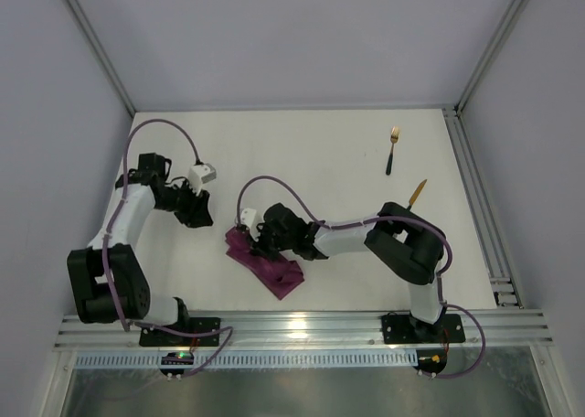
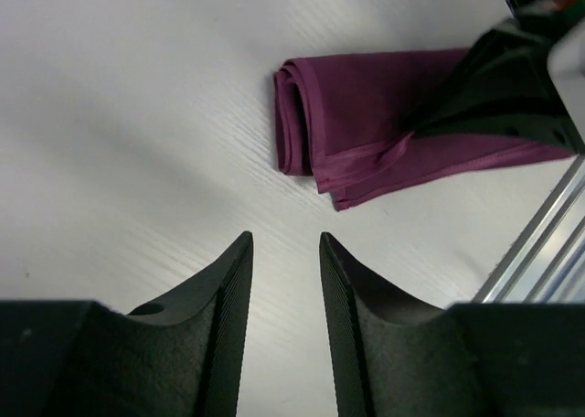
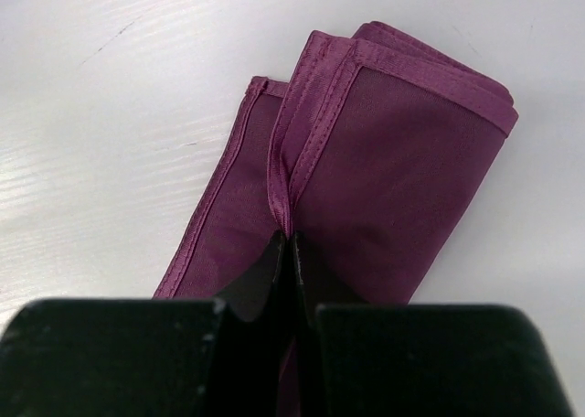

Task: Fold the napkin into a case and place the utensils inside
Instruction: Fold the 2/3-rectangle-folded napkin at the center of the board.

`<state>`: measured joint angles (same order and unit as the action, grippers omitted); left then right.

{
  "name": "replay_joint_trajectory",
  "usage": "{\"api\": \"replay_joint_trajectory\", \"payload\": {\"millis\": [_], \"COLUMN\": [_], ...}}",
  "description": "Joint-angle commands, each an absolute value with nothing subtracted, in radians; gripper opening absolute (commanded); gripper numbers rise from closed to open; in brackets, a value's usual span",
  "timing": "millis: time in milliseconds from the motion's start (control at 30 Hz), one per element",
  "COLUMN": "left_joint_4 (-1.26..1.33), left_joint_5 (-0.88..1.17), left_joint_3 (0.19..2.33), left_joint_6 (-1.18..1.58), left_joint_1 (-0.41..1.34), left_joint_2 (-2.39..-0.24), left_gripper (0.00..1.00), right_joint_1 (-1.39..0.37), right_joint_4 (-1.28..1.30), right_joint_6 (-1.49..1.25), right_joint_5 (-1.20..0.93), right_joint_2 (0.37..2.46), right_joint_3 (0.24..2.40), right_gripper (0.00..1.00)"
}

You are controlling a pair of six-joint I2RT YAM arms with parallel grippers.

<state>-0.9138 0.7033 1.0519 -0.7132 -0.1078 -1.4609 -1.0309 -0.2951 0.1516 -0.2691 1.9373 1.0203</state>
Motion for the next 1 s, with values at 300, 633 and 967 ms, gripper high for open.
{"api": "replay_joint_trajectory", "payload": {"millis": [300, 633, 967], "left_joint_4": [-0.850, -0.649, -0.566], "left_joint_5": [0.819, 0.670, 0.563], "left_joint_3": [0.641, 0.542, 0.543], "left_joint_6": [-1.494, -1.468, -1.442], "left_joint_1": [-0.023, 0.132, 0.210], "left_joint_2": [-1.091, -1.124, -1.229], "left_gripper": [0.51, 0.52, 0.42], "right_joint_1": [-1.003, -0.996, -0.991], "right_joint_4": [-0.324, -0.336, -0.357], "right_joint_6": [0.097, 0.071, 0.055], "right_joint_5": [-0.376, -0.391, -0.393], "right_joint_2": [1.907, 1.910, 1.914], "right_joint_3": [1.020, 1.006, 1.000], "right_gripper": [0.07, 0.07, 0.07]}}
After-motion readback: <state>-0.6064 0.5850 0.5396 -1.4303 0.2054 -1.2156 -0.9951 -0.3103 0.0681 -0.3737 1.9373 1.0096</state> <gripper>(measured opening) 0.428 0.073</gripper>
